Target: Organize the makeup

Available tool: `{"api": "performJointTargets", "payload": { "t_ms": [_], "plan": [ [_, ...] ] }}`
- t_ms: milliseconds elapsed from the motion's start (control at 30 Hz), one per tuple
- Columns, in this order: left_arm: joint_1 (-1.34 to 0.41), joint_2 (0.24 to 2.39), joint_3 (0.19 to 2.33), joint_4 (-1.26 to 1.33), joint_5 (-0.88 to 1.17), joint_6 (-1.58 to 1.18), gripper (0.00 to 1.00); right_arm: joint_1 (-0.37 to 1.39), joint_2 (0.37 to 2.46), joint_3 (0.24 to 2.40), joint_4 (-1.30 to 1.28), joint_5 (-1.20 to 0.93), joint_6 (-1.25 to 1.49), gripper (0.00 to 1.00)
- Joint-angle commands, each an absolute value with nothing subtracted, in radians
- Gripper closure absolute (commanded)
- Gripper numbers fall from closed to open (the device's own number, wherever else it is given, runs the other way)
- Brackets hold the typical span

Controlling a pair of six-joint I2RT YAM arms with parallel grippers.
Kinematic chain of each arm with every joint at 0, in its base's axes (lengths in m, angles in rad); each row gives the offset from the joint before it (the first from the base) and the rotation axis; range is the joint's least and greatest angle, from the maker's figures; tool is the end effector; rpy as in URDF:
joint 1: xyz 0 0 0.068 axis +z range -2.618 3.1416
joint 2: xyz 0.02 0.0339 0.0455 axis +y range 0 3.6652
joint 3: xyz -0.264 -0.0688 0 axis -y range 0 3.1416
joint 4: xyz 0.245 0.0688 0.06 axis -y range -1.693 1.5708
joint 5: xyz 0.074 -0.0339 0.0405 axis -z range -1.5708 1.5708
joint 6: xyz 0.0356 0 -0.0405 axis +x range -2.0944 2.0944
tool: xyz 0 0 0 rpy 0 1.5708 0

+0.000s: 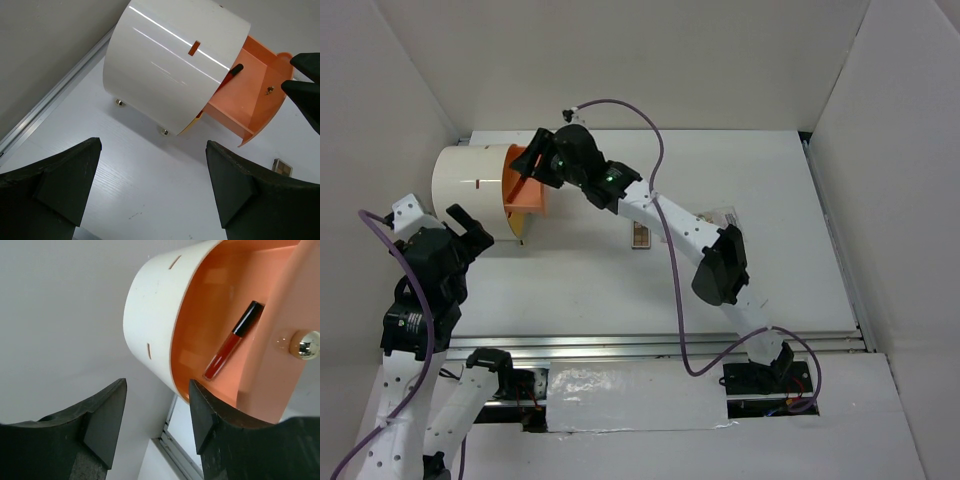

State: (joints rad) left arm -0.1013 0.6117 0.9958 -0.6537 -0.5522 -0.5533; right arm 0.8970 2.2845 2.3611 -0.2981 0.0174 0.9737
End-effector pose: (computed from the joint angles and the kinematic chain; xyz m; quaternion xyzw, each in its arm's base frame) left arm 0.1104 0.0075 0.3848 -0.3325 0.7091 0.0181 0.6215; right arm 0.3371 0.4212 0.3676 0.0354 0.7801 0.4986 0.3762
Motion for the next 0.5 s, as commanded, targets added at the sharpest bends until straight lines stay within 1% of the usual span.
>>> {"api": "performJointTargets", "payload": {
  "t_ms": [0,33,67,100,133,167,200,233,300,333,367,400,467],
  "plan": [
    [-0.1,0.617,1.014,-0.617,-0.545,-0.545,0.01,0.885,2.174,2.363,-0.265,0.023,0.902,0.39],
    [-0.1,0.618,1.014,-0.618,-0.546,-0.546,0.0,0.885,2.127,2.32,-0.255,0.031,0.835,0.37],
    [-0.1,0.618,1.014,-0.618,-0.546,-0.546,0.01,0.884,2.021,2.21,-0.261,0.073,0.797,0.36],
    [-0.1,0.618,1.015,-0.62,-0.549,-0.548,0.01,0.864,1.967,2.145,-0.27,0.096,0.76,0.35],
    [-0.1,0.62,1.015,-0.621,-0.551,-0.551,0.01,0.85,1.863,2.085,-0.314,0.115,0.691,0.35],
    [-0.1,0.621,1.015,-0.621,-0.552,-0.549,0.01,0.835,1.815,1.96,-0.348,0.148,0.658,0.35],
    [-0.101,0.621,1.019,-0.624,-0.554,-0.551,0.01,0.818,1.775,1.897,-0.386,0.17,0.632,0.35],
    [-0.101,0.623,1.02,-0.624,-0.546,-0.551,0.01,0.786,1.696,1.776,-0.481,0.198,0.599,0.34],
    [-0.1,0.618,1.022,-0.624,-0.54,-0.549,0.01,0.753,1.617,1.634,-0.552,0.287,0.586,0.33],
    [-0.1,0.617,1.022,-0.624,-0.535,-0.546,0.01,0.706,1.541,1.559,-0.586,0.307,0.598,0.33],
    [-0.1,0.615,1.022,-0.624,-0.537,-0.548,0.01,0.671,1.505,1.404,-0.597,0.33,0.61,0.32],
    [-0.098,0.614,1.022,-0.626,-0.54,-0.549,0.0,0.585,1.44,1.255,-0.592,0.334,0.635,0.33],
    [-0.098,0.615,1.022,-0.627,-0.538,-0.549,0.01,0.516,1.381,1.134,-0.566,0.309,0.637,0.34]
  ]
}}
